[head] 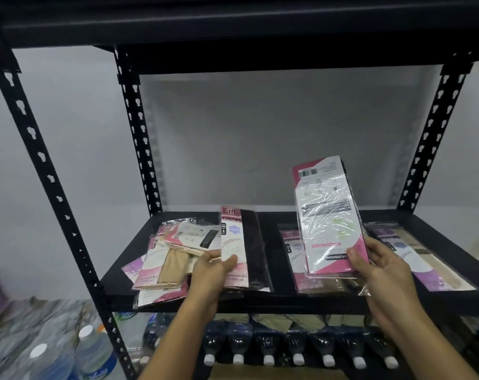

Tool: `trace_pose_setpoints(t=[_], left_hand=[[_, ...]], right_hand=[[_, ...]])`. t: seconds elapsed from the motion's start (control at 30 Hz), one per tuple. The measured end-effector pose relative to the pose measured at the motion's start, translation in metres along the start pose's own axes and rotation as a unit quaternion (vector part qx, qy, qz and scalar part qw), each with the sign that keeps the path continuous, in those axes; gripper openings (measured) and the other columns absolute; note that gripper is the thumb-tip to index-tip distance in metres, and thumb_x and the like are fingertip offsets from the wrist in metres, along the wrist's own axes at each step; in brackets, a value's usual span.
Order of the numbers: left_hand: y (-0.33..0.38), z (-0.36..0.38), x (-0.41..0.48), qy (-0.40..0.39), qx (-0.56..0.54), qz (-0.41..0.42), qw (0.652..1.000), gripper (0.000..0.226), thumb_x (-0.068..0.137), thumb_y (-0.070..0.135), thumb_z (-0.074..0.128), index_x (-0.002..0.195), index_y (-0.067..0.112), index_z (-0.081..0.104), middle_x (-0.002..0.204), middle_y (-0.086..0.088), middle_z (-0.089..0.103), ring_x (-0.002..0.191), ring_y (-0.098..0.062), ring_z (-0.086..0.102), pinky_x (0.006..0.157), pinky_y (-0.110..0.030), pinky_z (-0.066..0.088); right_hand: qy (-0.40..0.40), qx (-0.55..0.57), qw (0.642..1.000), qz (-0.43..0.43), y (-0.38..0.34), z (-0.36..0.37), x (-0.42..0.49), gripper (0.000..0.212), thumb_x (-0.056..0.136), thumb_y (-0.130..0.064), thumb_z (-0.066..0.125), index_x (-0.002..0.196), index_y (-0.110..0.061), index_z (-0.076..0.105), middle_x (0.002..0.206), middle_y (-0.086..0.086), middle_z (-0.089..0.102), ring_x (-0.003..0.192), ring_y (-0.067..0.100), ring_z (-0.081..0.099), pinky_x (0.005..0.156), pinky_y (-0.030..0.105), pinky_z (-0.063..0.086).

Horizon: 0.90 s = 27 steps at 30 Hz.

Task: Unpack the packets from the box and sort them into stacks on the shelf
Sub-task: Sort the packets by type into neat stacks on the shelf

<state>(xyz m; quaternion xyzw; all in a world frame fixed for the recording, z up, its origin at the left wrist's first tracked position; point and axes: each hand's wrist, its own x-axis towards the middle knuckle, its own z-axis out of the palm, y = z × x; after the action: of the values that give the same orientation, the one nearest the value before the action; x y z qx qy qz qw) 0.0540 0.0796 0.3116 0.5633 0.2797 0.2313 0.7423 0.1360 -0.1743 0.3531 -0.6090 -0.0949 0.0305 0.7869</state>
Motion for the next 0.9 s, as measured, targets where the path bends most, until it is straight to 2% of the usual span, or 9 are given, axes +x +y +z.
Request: trace_pose_setpoints(t=[0.07, 0.17, 0.27, 0.33, 0.43, 0.5, 0.6, 0.73, 0.9], left_hand=[[-0.006, 0.015, 0.006, -0.007, 0.025, -0.009, 1.0, 0.03, 0.086, 0.004, 0.07, 0.111, 0.005, 0.055, 0.093, -0.012, 0.076, 0.078, -0.024, 0.074, 0.066, -0.035, 0.056], [-0.008, 0.035, 0.017, -0.006, 0.083, -0.012, 0.996, 0.027, 0.084, 0.007, 0.073, 0.107, 0.005, 0.058, 0.092, -0.011, 0.076, 0.072, -0.021, 0.074, 0.056, -0.029, 0.055], [-0.007, 0.049, 0.023, 0.014, 0.202, 0.021, 0.979, 0.018, 0.082, 0.014, 0.076, 0.088, 0.011, 0.059, 0.085, -0.006, 0.073, 0.069, -0.016, 0.069, 0.06, -0.03, 0.055], [-0.009, 0.054, 0.024, 0.036, 0.314, 0.057, 0.947, 0.025, 0.084, 0.019, 0.075, 0.074, 0.014, 0.053, 0.075, 0.002, 0.063, 0.061, -0.007, 0.059, 0.054, -0.022, 0.047], [-0.013, 0.057, 0.025, 0.048, 0.429, 0.086, 0.898, 0.025, 0.084, 0.029, 0.072, 0.084, 0.009, 0.057, 0.082, -0.005, 0.067, 0.053, -0.016, 0.064, 0.053, -0.03, 0.055], [-0.014, 0.059, 0.024, 0.056, 0.476, 0.109, 0.871, 0.035, 0.082, 0.032, 0.072, 0.099, 0.007, 0.055, 0.093, -0.008, 0.065, 0.07, -0.026, 0.068, 0.064, -0.037, 0.059], [-0.013, 0.057, 0.022, 0.05, 0.52, 0.136, 0.842, 0.049, 0.082, 0.033, 0.07, 0.119, 0.008, 0.049, 0.107, -0.011, 0.063, 0.092, -0.031, 0.065, 0.073, -0.036, 0.056], [-0.009, 0.055, 0.024, 0.035, 0.577, 0.148, 0.803, 0.041, 0.084, 0.036, 0.066, 0.113, 0.009, 0.059, 0.107, -0.009, 0.064, 0.096, -0.027, 0.063, 0.079, -0.034, 0.052], [-0.005, 0.056, 0.024, 0.034, 0.617, 0.164, 0.769, 0.043, 0.086, 0.039, 0.064, 0.117, 0.009, 0.059, 0.112, -0.009, 0.063, 0.104, -0.027, 0.06, 0.086, -0.034, 0.049]], right_hand=[[0.005, -0.002, 1.0, 0.0, -0.001, -0.006, 0.0, 0.026, 0.085, -0.001, 0.061, 0.102, -0.02, 0.065, 0.108, 0.006, 0.07, 0.1, 0.026, 0.067, 0.095, 0.046, 0.05], [0.013, -0.001, 1.0, -0.002, -0.005, -0.015, 0.0, 0.027, 0.085, 0.001, 0.06, 0.101, -0.021, 0.064, 0.107, 0.004, 0.069, 0.102, 0.025, 0.066, 0.098, 0.046, 0.048], [0.015, -0.009, 1.0, -0.007, -0.007, -0.024, 0.0, 0.029, 0.085, 0.001, 0.061, 0.1, -0.023, 0.065, 0.106, 0.002, 0.071, 0.103, 0.024, 0.066, 0.098, 0.046, 0.048], [0.014, -0.018, 1.0, -0.012, -0.008, -0.028, 0.001, 0.03, 0.085, -0.001, 0.062, 0.1, -0.026, 0.066, 0.104, -0.001, 0.073, 0.103, 0.022, 0.067, 0.098, 0.046, 0.049], [0.017, -0.023, 0.999, -0.021, -0.008, -0.033, 0.002, 0.029, 0.084, -0.002, 0.062, 0.101, -0.025, 0.067, 0.103, -0.002, 0.073, 0.102, 0.021, 0.068, 0.098, 0.047, 0.048], [0.016, -0.025, 0.999, -0.027, -0.009, -0.034, 0.002, 0.029, 0.084, -0.001, 0.062, 0.101, -0.024, 0.067, 0.102, -0.001, 0.073, 0.101, 0.021, 0.068, 0.098, 0.047, 0.048], [0.014, -0.025, 0.999, -0.026, -0.009, -0.035, 0.002, 0.029, 0.085, 0.0, 0.062, 0.1, -0.024, 0.067, 0.1, -0.002, 0.073, 0.101, 0.021, 0.068, 0.098, 0.046, 0.049], [0.008, -0.024, 0.999, -0.025, -0.008, -0.035, 0.002, 0.03, 0.084, 0.0, 0.063, 0.1, -0.026, 0.066, 0.105, 0.0, 0.072, 0.101, 0.022, 0.068, 0.098, 0.047, 0.048], [0.006, -0.023, 1.0, -0.021, -0.005, -0.034, 0.003, 0.03, 0.083, -0.001, 0.064, 0.099, -0.026, 0.067, 0.104, -0.001, 0.072, 0.102, 0.022, 0.067, 0.099, 0.047, 0.048]])
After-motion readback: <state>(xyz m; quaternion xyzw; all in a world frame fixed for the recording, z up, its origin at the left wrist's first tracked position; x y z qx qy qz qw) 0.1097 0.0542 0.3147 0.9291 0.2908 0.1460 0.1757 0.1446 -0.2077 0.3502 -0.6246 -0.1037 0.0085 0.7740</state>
